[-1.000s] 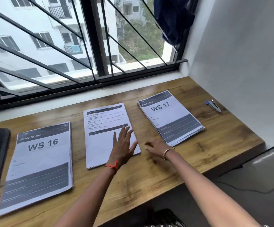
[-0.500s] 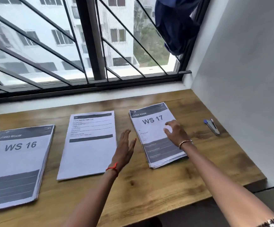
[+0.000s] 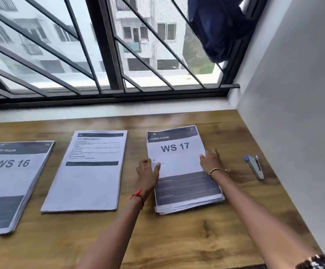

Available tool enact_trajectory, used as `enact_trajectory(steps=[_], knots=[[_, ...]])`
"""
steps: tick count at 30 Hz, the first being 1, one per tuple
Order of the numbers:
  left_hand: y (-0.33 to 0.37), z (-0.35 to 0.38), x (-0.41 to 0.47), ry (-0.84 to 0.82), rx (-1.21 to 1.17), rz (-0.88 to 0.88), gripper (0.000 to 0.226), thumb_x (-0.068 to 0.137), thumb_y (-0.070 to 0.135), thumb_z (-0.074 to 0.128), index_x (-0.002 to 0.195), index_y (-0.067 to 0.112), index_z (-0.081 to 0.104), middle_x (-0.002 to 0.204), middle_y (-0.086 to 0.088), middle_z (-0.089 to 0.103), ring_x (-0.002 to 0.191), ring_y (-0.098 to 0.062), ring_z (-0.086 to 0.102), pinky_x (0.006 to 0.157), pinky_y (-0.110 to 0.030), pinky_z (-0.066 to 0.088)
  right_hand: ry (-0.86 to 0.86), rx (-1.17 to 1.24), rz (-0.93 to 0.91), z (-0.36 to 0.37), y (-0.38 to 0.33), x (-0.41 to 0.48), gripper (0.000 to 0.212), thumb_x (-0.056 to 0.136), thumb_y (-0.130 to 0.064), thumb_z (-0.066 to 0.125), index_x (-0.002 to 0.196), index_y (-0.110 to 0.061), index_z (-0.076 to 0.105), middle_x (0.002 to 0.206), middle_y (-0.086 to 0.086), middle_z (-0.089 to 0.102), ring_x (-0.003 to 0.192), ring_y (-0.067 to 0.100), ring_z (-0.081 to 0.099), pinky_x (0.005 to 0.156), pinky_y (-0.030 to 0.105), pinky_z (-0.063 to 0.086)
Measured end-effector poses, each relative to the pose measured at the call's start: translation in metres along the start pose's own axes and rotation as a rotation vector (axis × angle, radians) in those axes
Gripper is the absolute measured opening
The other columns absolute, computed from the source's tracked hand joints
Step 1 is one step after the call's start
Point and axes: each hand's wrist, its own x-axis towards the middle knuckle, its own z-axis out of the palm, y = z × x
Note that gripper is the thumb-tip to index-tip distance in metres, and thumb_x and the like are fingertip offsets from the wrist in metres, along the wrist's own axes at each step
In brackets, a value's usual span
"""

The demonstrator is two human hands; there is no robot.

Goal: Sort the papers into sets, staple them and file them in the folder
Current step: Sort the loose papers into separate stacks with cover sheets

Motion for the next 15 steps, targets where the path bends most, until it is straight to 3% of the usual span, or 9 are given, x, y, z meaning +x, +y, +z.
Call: enact_trajectory(steps=[6,10,13,15], knots=[[0.010,0.007,0.005,0.044,-0.066,-0.047,0.046,0.095,0.030,0.047,0.135,0.007,0.039,0.137,-0.019,0.029,0.130,-0.033,0.026,0.107,-0.039,0.026,0.073,0.118,0.009,0.004,0.001,0.002,0.036,0.094,-0.018,0.041,0.106,0.012,0.058,0.123,0.025,0.049,0.115,0.037,0.048,0.094,0.037,0.038],[0.013,0.013,0.005,0.134,-0.100,-0.105,0.047,0.095,0.025,0.049,0.134,0.003,0.037,0.140,-0.019,0.027,0.130,-0.033,0.024,0.105,-0.039,0.026,0.069,0.202,0.026,0.003,0.001,0.001,0.032,0.094,-0.016,0.042,0.102,0.011,0.057,0.123,0.025,0.049,0.115,0.035,0.048,0.093,0.033,0.038],[0.015,0.016,0.008,0.134,-0.149,-0.136,0.040,0.094,0.024,0.051,0.127,0.002,0.047,0.133,-0.018,0.039,0.125,-0.034,0.033,0.104,-0.039,0.030,0.050,0.237,0.039,0.003,0.001,-0.002,0.032,0.092,-0.017,0.045,0.103,0.012,0.057,0.120,0.025,0.052,0.111,0.035,0.050,0.088,0.033,0.039],[0.014,0.013,0.012,0.140,-0.245,-0.146,0.031,0.092,0.019,0.053,0.119,0.003,0.057,0.124,-0.016,0.055,0.115,-0.033,0.048,0.099,-0.040,0.040,0.045,0.264,0.064,0.002,-0.001,-0.002,0.029,0.089,-0.015,0.051,0.095,0.012,0.058,0.111,0.028,0.057,0.103,0.037,0.054,0.081,0.033,0.042]])
